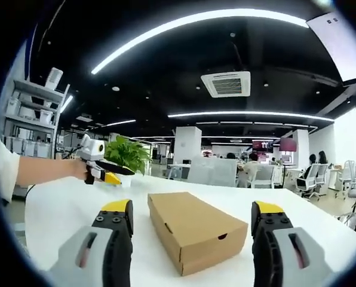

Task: Operate the shoe box by opening the lid, removing the specified soft item, and placing it in the target area until the item is outside and the box remains undamaged.

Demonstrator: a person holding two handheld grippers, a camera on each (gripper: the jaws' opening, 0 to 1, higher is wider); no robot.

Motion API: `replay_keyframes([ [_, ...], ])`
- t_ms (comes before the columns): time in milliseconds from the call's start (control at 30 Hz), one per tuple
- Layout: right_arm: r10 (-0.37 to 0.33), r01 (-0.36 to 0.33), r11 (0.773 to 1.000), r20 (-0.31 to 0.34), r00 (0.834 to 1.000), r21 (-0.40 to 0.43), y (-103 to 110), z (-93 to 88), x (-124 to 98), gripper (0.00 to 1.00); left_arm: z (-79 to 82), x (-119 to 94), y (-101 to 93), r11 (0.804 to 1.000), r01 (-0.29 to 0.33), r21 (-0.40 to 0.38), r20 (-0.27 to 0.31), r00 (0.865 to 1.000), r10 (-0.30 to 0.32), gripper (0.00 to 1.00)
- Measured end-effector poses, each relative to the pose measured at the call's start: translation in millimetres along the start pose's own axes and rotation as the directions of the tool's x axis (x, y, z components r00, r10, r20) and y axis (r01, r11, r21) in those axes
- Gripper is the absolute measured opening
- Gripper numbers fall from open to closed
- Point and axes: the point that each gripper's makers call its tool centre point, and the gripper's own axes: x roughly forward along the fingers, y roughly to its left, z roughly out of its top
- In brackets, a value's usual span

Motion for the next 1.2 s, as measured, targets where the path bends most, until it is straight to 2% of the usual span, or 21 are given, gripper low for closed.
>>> replay_keyframes([
  [100,0.011,-0.010,1.000,-0.004,1.000,0.029,0.0,-1.4,2.5,0.84,3.3,-0.5,3.7,1.000,0.004,-0.020,0.016,1.000,-0.004,0.74],
  [233,-0.002,0.002,1.000,-0.021,1.000,0.022,-5.2,-7.4,6.9,0.84,1.1,1.5,7.3,1.000,0.000,0.014,0.012,1.000,0.000,0.73],
  [300,-0.004,0.005,1.000,-0.031,1.000,0.030,-6.2,-12.3,8.1,0.84,4.3,5.1,10.8,0.999,0.012,-0.030,0.052,0.999,-0.010,0.73],
  [367,-0.003,0.005,0.999,-0.049,0.999,0.034,-5.2,-17.9,9.6,0.84,2.0,9.1,15.0,0.999,0.013,-0.033,0.048,0.999,-0.012,0.73],
  [500,-0.020,0.021,1.000,-0.079,0.997,0.013,-8.0,-27.9,12.9,0.85,-9.9,22.1,15.7,1.000,0.027,-0.004,0.007,1.000,-0.027,0.75],
  [600,-0.043,0.045,0.999,-0.083,0.996,0.015,-14.5,-35.0,17.3,0.85,-21.2,33.4,17.3,0.999,0.043,-0.020,-0.002,0.999,-0.043,0.75],
  [733,-0.025,0.031,0.999,-0.160,0.987,0.032,-12.0,-56.6,24.5,0.84,-30.1,41.8,16.8,0.998,0.052,-0.034,-0.009,0.999,-0.052,0.75],
  [867,-0.017,0.022,0.999,-0.162,0.987,0.027,-10.9,-60.8,28.8,0.84,-31.0,42.0,20.6,0.998,0.051,-0.035,0.005,0.999,-0.050,0.75],
  [967,-0.015,0.019,1.000,-0.148,0.989,0.023,-10.0,-58.2,32.1,0.85,-27.0,41.8,24.2,0.997,0.054,-0.056,0.053,0.997,-0.051,0.74],
  [1033,-0.023,0.025,1.000,-0.149,0.989,0.012,-10.6,-58.8,36.4,0.84,-29.0,43.1,31.1,0.997,0.047,-0.064,0.060,0.997,-0.043,0.74],
  [1133,-0.037,0.041,0.999,-0.149,0.988,0.022,-12.1,-60.9,41.2,0.82,-38.0,47.0,41.4,0.996,0.029,-0.086,0.034,0.999,-0.026,0.71],
  [1200,-0.022,0.026,0.999,-0.135,0.991,0.032,-8.7,-58.7,43.8,0.85,-38.5,47.5,46.2,0.991,0.024,-0.129,0.049,0.999,-0.017,0.71],
])
